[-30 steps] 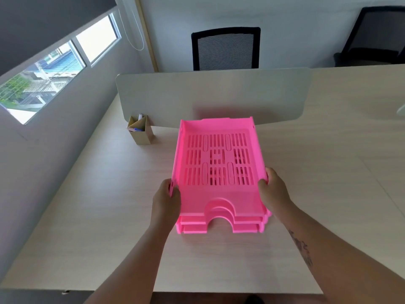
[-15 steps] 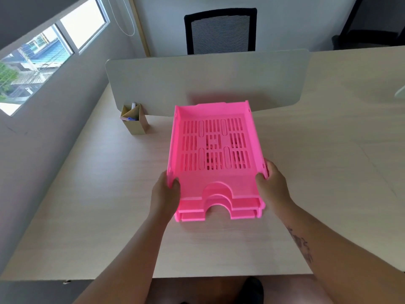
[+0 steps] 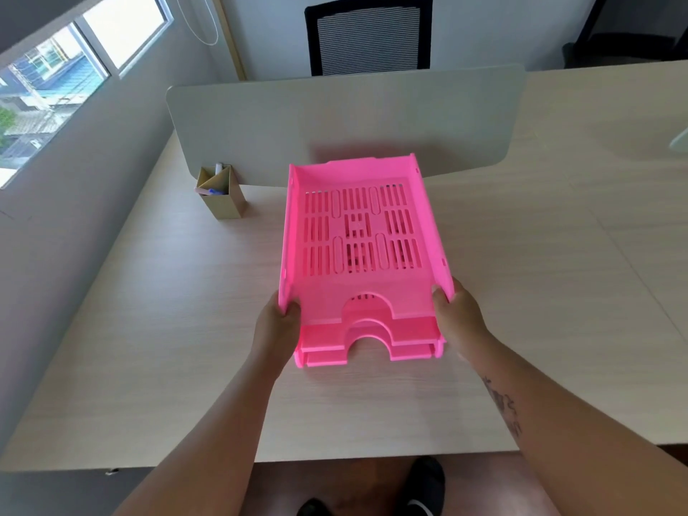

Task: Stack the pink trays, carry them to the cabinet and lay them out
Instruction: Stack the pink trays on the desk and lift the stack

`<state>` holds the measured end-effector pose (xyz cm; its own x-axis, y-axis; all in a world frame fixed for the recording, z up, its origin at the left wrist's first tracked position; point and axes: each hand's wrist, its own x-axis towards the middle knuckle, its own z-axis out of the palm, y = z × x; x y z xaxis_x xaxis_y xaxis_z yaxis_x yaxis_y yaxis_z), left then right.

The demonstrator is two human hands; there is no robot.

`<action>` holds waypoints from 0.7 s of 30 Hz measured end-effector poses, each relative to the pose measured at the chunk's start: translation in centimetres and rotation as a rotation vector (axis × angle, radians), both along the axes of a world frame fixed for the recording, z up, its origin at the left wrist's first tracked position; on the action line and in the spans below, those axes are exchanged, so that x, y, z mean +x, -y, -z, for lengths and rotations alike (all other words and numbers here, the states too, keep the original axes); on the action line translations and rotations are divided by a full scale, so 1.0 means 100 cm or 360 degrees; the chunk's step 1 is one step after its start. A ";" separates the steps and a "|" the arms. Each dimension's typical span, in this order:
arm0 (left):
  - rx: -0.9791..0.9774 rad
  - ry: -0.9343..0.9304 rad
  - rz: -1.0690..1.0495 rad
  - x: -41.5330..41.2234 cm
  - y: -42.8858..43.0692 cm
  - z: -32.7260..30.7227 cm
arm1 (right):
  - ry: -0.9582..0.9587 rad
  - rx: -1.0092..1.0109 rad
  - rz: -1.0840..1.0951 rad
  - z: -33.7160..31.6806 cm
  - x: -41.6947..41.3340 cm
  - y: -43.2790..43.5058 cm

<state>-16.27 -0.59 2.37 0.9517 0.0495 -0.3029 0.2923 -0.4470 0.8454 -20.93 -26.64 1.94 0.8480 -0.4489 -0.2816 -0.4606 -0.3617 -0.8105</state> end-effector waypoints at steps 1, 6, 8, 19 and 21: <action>-0.0061 -0.0011 -0.0035 -0.004 0.001 0.000 | 0.0012 0.0032 0.0021 0.003 -0.002 0.000; -0.0254 -0.0033 -0.0109 -0.008 0.001 0.002 | 0.0068 0.0186 0.0079 0.011 -0.009 -0.002; -0.0338 -0.0049 -0.0111 -0.010 0.000 0.005 | 0.0097 0.0297 0.0126 0.013 -0.011 -0.004; -0.0724 -0.0318 -0.0257 -0.015 0.005 0.041 | -0.0082 0.0870 0.0181 0.036 -0.010 -0.002; -0.0724 -0.0325 -0.0287 -0.014 0.008 0.041 | -0.0106 0.0896 0.0143 0.037 -0.009 0.000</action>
